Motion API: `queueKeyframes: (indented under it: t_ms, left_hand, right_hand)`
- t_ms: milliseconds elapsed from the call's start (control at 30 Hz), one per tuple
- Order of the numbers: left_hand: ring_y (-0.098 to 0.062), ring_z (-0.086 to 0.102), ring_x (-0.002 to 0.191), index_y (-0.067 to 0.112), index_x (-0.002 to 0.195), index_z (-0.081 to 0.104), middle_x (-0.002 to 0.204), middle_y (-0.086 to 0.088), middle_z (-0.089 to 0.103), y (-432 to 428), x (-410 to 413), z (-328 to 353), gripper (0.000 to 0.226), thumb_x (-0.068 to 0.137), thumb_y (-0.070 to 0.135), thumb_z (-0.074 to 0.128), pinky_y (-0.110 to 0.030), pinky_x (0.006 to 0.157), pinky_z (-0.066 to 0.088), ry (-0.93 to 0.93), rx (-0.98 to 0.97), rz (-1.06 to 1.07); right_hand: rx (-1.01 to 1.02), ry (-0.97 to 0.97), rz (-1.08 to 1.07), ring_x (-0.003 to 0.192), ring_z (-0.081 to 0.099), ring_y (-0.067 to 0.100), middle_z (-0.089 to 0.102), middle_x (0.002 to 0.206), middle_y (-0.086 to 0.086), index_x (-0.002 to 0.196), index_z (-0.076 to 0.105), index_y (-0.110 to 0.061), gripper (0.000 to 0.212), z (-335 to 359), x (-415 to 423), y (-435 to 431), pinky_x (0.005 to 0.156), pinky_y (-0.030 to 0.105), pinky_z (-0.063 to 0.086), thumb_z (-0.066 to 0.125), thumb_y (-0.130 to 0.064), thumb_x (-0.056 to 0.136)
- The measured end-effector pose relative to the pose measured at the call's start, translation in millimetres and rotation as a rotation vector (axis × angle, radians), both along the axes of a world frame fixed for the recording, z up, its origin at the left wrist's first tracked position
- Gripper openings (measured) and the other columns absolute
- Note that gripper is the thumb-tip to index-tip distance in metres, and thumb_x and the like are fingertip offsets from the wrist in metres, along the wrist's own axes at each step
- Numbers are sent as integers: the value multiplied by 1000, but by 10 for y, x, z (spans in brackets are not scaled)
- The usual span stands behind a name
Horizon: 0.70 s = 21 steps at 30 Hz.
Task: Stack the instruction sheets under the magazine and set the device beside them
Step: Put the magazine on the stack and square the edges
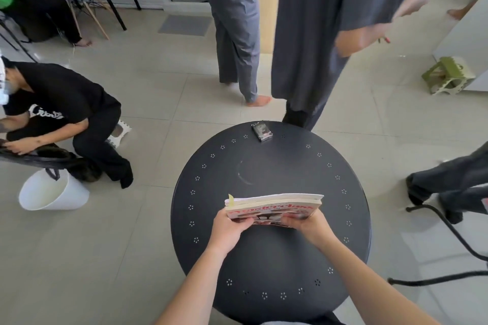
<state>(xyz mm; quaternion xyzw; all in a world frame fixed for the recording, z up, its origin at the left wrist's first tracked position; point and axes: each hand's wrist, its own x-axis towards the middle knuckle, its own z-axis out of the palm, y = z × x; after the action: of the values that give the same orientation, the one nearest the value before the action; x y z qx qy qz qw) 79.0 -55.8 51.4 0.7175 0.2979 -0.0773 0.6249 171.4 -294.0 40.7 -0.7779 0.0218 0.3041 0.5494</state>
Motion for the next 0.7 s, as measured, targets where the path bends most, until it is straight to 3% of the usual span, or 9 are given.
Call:
queueKeyframes:
  t_ms: [100, 233, 300, 367, 433, 500, 600, 700]
  left_hand:
    - [9, 78, 100, 23, 116, 85, 106, 17, 86, -2, 10, -29, 32, 94, 0, 82, -3, 85, 55, 0, 20, -3]
    - [13, 77, 94, 27, 113, 83, 103, 19, 85, 2, 62, -11, 34, 95, -2, 80, -4, 82, 56, 11, 32, -7]
    - [14, 77, 89, 29, 108, 83, 97, 22, 84, 18, 99, 7, 31, 95, 1, 81, -5, 78, 56, 22, 37, 4]
    - [10, 78, 87, 33, 102, 82, 93, 20, 84, 45, 137, 35, 28, 94, 5, 84, -9, 79, 58, 43, 38, -1]
    - [-2, 81, 96, 34, 101, 82, 99, 12, 87, 90, 164, 41, 27, 93, 9, 86, -25, 90, 63, 58, 41, -17]
    - [-9, 82, 100, 31, 105, 81, 103, 6, 88, 120, 182, 57, 25, 92, 10, 86, -33, 94, 65, 72, 17, -24]
    - [-10, 78, 105, 25, 118, 74, 111, 4, 84, 101, 182, 77, 27, 95, 12, 83, -24, 85, 61, 85, -28, 10]
    - [-12, 73, 111, 25, 128, 65, 119, 4, 77, -1, 171, 47, 32, 100, 15, 78, -31, 92, 58, 111, -57, 76]
  right_hand:
    - [-30, 34, -25, 94, 81, 4, 86, 95, -13, 97, 82, -31, 34, 29, 3, 19, 103, 45, 60, 93, -4, 79]
    - [-64, 26, -53, 100, 81, 16, 87, 98, -9, 93, 82, -32, 33, 87, 26, 55, 100, 45, 61, 94, -5, 78]
    - [-91, 22, -40, 96, 80, 14, 86, 93, -11, 91, 82, -33, 29, 153, 56, 88, 97, 41, 63, 94, -9, 79]
    - [-123, 20, 8, 88, 77, 5, 82, 81, -20, 89, 81, -33, 24, 203, 98, 107, 83, 28, 63, 93, -14, 80]
    - [-155, 20, 69, 77, 75, 5, 79, 71, -23, 88, 79, -33, 19, 273, 135, 110, 63, 16, 57, 91, -19, 83]
    - [-177, 28, 117, 68, 75, 11, 82, 71, -16, 89, 79, -30, 11, 301, 159, 98, 55, 20, 56, 88, -25, 87]
    - [-175, 56, 133, 57, 73, 3, 83, 71, -11, 94, 79, -20, 6, 346, 155, 92, 54, 21, 55, 83, -25, 93]
    - [-138, 94, 86, 61, 77, 0, 83, 72, -8, 102, 77, -13, 9, 323, 82, 112, 58, 17, 57, 77, -21, 98]
